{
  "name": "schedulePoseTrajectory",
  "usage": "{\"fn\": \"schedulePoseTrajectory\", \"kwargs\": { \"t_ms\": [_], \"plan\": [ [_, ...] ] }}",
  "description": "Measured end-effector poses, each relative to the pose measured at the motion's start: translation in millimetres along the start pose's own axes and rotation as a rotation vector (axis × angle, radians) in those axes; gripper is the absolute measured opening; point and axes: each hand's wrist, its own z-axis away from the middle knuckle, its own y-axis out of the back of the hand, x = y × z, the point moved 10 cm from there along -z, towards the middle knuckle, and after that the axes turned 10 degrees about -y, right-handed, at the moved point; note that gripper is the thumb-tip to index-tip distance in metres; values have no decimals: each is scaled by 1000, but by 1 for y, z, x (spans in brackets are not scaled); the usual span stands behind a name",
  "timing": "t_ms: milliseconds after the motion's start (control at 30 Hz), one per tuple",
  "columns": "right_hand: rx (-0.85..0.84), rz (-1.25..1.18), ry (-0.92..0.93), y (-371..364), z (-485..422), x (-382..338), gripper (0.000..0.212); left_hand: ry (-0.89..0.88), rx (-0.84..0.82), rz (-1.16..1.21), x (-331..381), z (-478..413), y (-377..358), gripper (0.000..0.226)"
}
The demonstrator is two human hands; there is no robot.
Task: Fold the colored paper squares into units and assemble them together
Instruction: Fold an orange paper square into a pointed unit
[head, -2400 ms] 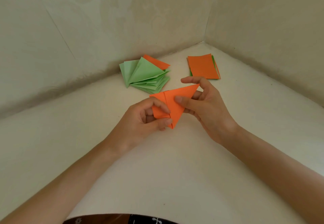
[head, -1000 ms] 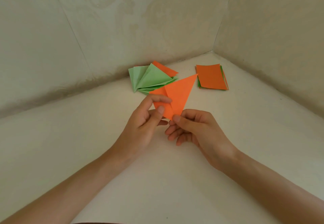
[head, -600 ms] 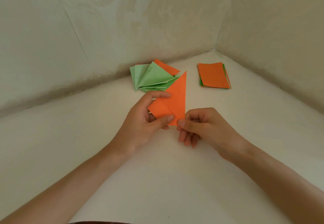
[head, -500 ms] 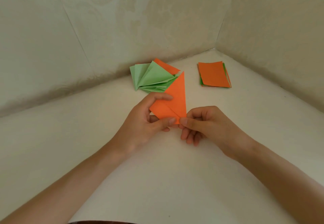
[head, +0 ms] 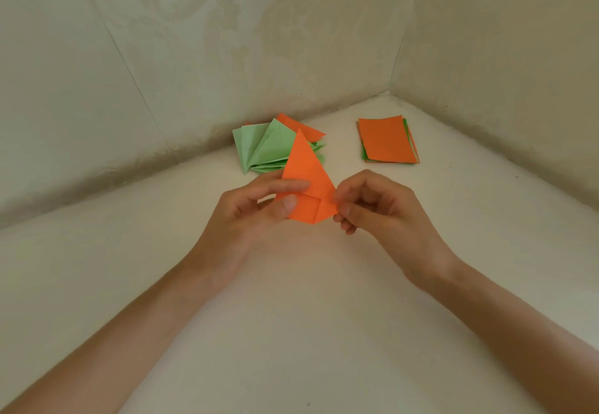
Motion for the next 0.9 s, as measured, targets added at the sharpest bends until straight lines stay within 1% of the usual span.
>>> {"fn": "schedulePoseTrajectory", "kwargs": {
  "t_ms": [67,167,200,300,367,500,567,600,633,667,700,733,833,900],
  "plan": [
    [-40,81,-3,-3,-1,2,31,38,42,-1,-5,0,7,25],
    [-47,150,-7,-4,0,5,34,79,103,-38,-11,1,14,17],
    [-34,180,13,-3,1,4,35,94,122,-21,-14,1,15,17],
    [23,294,121,-3,4,-6,40,145,155,168,-16,1,12,18],
    [71,307,178,-2,5,-10,33,146,144,241,-16,0,9,18],
    [157,204,188,8,6,-12,17,122,109,267,-14,-1,7,27],
    [172,128,165,11,6,-13,9,83,88,256,-11,-1,6,20],
    [181,81,141,13,5,-12,6,54,69,233,-9,-2,5,21],
    [191,36,112,15,5,-9,4,31,52,202,-6,-2,4,32],
    [203,7,87,16,4,-6,4,18,41,159,-4,-2,3,42],
    [215,-11,67,17,4,-3,5,10,46,116,-3,-1,2,46],
    [226,-30,52,17,3,-1,6,1,63,64,-2,-1,4,44],
    [237,-138,28,17,4,3,13,9,132,-40,-3,1,8,22],
    [225,-163,28,15,5,3,20,-3,159,-43,-1,0,9,28]
  ]
}}
